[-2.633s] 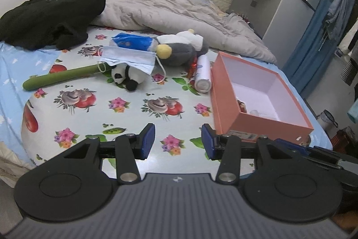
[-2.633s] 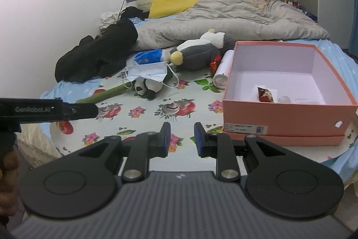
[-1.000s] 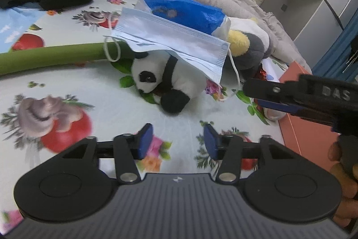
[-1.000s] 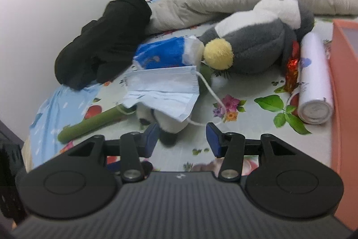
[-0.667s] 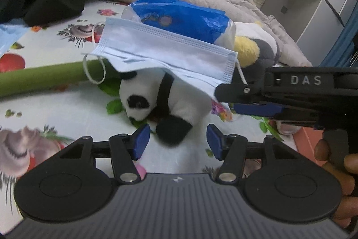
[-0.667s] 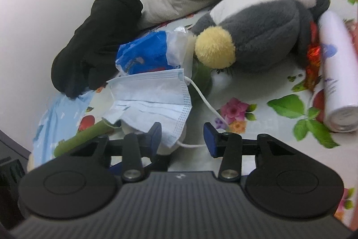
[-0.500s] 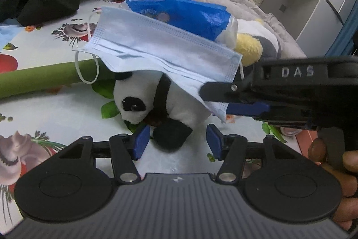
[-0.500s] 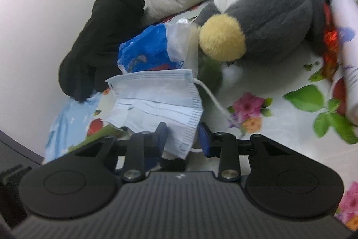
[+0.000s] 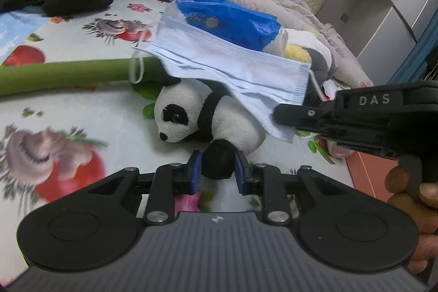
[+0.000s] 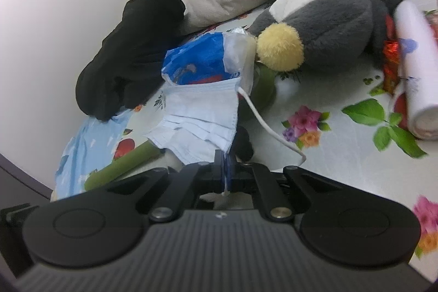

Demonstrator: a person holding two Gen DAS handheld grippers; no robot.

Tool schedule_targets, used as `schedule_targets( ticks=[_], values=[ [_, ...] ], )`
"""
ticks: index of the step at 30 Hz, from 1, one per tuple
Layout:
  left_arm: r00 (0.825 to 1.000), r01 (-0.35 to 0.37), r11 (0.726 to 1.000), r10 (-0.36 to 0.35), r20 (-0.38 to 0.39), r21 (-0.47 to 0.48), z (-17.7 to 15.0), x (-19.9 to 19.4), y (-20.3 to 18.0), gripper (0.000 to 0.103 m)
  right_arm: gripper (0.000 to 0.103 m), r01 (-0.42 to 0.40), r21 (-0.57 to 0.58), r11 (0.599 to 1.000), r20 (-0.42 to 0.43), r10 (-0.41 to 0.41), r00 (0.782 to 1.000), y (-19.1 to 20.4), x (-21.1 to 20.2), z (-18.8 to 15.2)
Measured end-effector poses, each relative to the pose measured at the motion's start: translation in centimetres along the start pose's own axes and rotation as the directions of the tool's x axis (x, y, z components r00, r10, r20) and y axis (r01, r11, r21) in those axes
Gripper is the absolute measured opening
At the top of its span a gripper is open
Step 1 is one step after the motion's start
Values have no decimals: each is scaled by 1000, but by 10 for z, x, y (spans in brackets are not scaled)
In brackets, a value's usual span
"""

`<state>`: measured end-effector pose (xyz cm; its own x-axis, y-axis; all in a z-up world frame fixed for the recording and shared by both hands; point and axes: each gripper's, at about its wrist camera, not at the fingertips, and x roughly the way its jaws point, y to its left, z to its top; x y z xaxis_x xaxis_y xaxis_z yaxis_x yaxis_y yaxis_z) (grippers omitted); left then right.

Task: Organize soft objects
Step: 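Close the right gripper on the white face mask while the left reaches the panda, then grasp the small panda plush with the left gripper while the right lifts the mask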

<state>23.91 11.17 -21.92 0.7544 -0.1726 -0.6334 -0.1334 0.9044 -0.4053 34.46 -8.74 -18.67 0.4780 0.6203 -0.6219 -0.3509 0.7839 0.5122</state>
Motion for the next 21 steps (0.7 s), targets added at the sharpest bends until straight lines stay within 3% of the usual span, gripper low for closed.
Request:
schedule_targets(
  ticks=[11, 21],
  values=[
    [998, 32, 999, -34, -46, -34, -38, -61, 15, 29, 4, 136, 24, 990, 73, -138, 988, 12, -66, -41],
    [996, 35, 999, -35, -85, -6, -56, -99, 17, 29, 4, 228, 36, 973, 42, -230, 972, 14, -108, -87]
  ],
)
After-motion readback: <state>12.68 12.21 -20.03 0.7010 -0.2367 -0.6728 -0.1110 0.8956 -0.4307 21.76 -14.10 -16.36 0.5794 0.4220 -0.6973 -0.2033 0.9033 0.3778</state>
